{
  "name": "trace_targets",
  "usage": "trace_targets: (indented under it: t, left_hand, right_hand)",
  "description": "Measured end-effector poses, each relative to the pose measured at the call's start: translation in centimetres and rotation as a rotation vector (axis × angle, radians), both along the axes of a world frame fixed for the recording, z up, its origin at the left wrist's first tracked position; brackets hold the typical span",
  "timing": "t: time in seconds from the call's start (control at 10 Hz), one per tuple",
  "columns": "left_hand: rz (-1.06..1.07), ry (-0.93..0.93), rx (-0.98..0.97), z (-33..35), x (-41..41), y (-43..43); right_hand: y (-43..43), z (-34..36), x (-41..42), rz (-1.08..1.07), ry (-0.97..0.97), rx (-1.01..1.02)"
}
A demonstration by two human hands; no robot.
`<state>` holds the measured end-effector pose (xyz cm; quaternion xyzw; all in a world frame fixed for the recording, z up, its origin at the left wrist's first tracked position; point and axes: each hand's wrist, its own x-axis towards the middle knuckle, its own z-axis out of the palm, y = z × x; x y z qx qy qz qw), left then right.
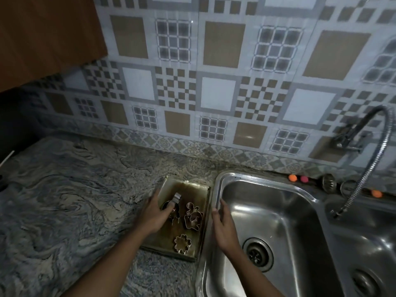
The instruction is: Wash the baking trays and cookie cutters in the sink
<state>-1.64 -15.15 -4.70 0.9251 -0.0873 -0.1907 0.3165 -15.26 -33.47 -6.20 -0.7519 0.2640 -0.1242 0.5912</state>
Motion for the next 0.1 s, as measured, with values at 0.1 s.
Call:
trace_targets:
  t: [0.1]
  left_hand:
    - [-0.017,0.031,-0.017,-0.88,-0.24,0.38]
  right_hand:
    - [-1.36,0.75,-1.95,0.013,-0.006,-0.013]
